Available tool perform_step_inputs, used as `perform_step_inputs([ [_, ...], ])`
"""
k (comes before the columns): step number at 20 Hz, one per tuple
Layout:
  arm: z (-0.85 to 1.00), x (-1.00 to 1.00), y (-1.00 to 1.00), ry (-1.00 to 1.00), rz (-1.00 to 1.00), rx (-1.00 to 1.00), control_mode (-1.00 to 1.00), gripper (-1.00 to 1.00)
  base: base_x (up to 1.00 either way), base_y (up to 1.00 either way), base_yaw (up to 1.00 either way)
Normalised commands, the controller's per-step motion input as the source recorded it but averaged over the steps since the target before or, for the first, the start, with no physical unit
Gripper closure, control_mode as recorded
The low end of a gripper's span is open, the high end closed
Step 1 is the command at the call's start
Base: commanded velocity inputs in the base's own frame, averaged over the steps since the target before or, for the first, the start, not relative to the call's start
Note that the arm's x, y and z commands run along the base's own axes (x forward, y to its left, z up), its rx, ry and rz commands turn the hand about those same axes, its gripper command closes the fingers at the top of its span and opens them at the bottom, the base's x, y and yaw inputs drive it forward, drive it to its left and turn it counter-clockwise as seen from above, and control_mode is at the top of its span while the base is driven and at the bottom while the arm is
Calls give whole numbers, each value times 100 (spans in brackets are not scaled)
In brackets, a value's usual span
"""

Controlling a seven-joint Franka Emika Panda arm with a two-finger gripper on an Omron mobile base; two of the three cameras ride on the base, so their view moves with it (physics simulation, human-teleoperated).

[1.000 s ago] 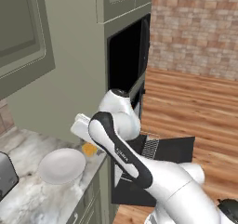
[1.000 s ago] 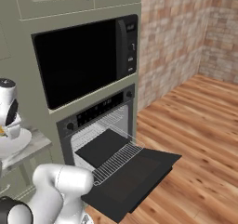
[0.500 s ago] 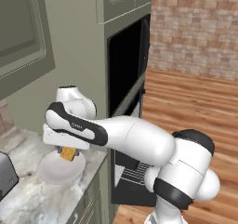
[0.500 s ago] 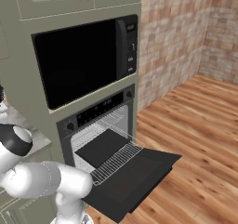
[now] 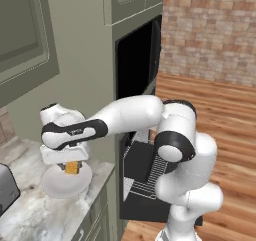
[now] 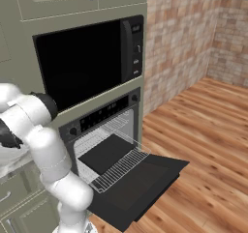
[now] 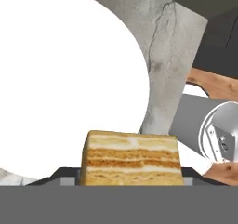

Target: Take the baked cake out of the oven and place it on the plate for cooling. Then close the oven door.

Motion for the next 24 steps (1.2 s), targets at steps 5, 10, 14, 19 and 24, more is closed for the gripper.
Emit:
perform_step_inputs([
  [5, -54, 30, 50, 0, 5, -10, -100, 100, 0, 0, 0],
  [10, 1, 49, 51, 1, 0, 0, -100, 100, 0, 0, 0],
  [14, 4, 28, 38, 6, 0, 0, -100, 100, 0, 0, 0],
  [19, 0, 13, 35, 1, 0, -5, -100, 100, 0, 0, 0],
  [24, 0, 33, 37, 0, 0, -9, -100, -100, 0, 0, 0],
])
